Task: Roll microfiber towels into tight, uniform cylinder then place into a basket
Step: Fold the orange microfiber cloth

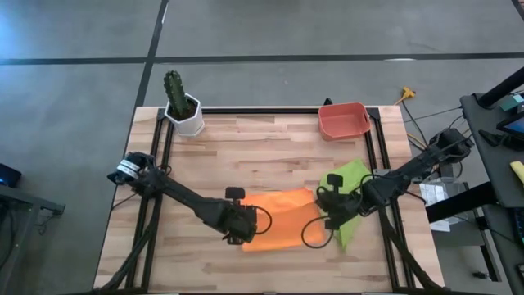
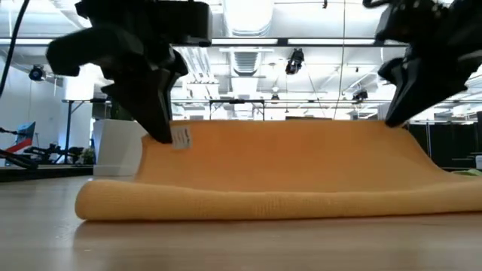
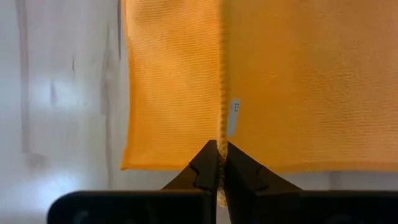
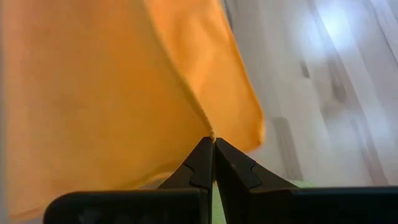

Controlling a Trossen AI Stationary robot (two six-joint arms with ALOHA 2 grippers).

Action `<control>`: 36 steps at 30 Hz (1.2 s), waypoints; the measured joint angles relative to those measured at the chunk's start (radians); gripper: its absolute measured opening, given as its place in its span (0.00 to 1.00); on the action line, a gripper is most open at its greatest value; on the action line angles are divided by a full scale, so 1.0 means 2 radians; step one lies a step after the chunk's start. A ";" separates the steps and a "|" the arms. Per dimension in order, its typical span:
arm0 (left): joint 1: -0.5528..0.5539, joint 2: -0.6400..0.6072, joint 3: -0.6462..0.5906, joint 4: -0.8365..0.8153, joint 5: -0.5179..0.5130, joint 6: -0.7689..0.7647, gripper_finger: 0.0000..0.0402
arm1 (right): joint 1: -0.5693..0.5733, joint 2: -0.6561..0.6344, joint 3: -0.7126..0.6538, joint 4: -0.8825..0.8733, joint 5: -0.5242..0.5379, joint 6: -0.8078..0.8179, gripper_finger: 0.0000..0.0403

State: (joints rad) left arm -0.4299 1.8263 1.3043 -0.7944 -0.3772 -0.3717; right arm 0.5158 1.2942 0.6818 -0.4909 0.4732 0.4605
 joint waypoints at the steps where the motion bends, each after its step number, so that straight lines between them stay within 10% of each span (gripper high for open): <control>1: 0.003 0.000 -0.001 0.000 0.000 0.007 0.00 | -0.004 0.000 -0.003 0.000 0.000 0.000 0.02; 36: 0.049 0.010 -0.038 0.051 0.003 0.021 0.00 | -0.081 0.000 -0.087 0.146 0.000 -0.031 0.02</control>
State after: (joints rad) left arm -0.3324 1.8455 1.2293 -0.6918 -0.3721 -0.3294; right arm 0.3542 1.2942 0.5085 -0.1982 0.4725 0.3988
